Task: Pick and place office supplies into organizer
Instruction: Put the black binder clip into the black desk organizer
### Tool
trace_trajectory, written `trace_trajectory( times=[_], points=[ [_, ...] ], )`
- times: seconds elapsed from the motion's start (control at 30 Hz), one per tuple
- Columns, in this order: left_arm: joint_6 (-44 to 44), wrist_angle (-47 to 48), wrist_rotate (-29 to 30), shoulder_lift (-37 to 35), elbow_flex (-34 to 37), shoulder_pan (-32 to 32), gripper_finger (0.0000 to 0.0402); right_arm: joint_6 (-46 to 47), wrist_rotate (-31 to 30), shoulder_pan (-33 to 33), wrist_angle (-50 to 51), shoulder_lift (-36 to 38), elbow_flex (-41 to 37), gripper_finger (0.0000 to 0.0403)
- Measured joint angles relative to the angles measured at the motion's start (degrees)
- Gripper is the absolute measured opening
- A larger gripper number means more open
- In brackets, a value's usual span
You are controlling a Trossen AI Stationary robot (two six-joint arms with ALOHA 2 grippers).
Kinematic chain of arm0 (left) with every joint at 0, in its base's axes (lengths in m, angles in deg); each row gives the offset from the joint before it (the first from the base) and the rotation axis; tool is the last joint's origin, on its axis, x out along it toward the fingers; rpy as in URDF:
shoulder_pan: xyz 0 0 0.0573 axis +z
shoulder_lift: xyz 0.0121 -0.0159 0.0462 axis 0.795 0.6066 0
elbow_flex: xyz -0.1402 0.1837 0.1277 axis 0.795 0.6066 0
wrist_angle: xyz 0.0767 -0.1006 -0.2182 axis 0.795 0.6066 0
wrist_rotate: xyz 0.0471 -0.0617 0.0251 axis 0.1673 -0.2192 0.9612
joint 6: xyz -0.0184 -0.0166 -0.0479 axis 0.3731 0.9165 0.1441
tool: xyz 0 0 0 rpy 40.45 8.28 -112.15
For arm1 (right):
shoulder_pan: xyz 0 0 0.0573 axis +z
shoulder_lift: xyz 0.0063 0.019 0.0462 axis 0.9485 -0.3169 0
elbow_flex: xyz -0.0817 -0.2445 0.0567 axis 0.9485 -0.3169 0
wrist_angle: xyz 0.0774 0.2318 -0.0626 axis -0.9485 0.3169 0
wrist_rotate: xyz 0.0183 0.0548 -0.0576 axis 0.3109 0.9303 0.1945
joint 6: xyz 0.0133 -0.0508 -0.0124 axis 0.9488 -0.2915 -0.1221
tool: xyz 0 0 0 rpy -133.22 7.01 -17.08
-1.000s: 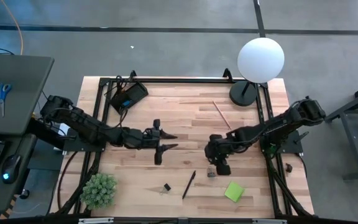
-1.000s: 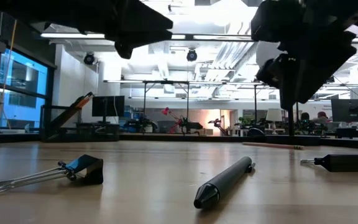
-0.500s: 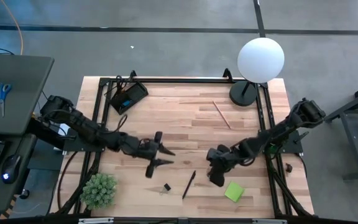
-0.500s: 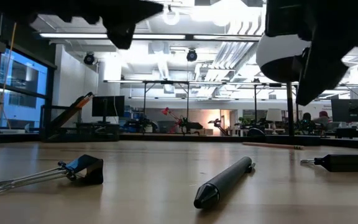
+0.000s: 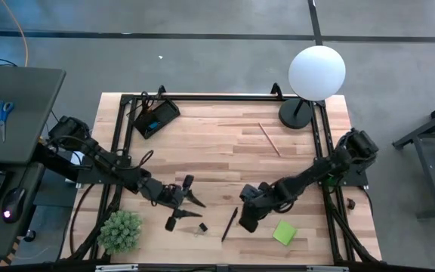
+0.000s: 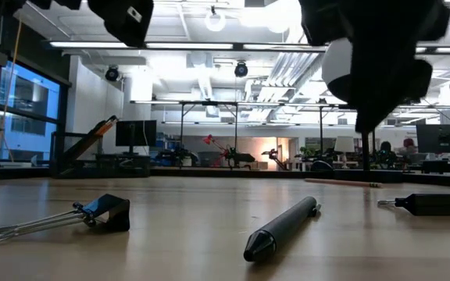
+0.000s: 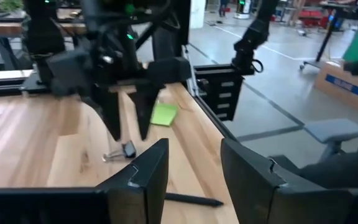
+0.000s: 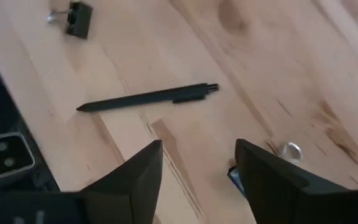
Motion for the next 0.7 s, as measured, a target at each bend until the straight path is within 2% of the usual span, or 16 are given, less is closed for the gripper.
trace_trajectory(
  times=[0.2,0.3,0.53,0.7],
  points=[
    [0.2,2.7,-0.1,0.0,0.0,-0.9,0.0133,8.0,-0.5,0.0,19.5,-6.0,12.3,0.0193],
    [1.1,4.0,-0.9,0.0,0.0,-0.9,0.0133,9.7,2.6,0.1,25.1,-9.8,16.2,0.0193],
    [1.0,7.1,-1.0,0.0,0.0,-0.8,0.0133,12.0,8.8,0.1,26.3,-15.0,17.8,0.0204],
    [-1.1,7.1,-1.1,0.0,0.0,-0.8,0.0133,14.2,7.4,0.2,28.3,-15.7,17.8,0.0231]
  ],
)
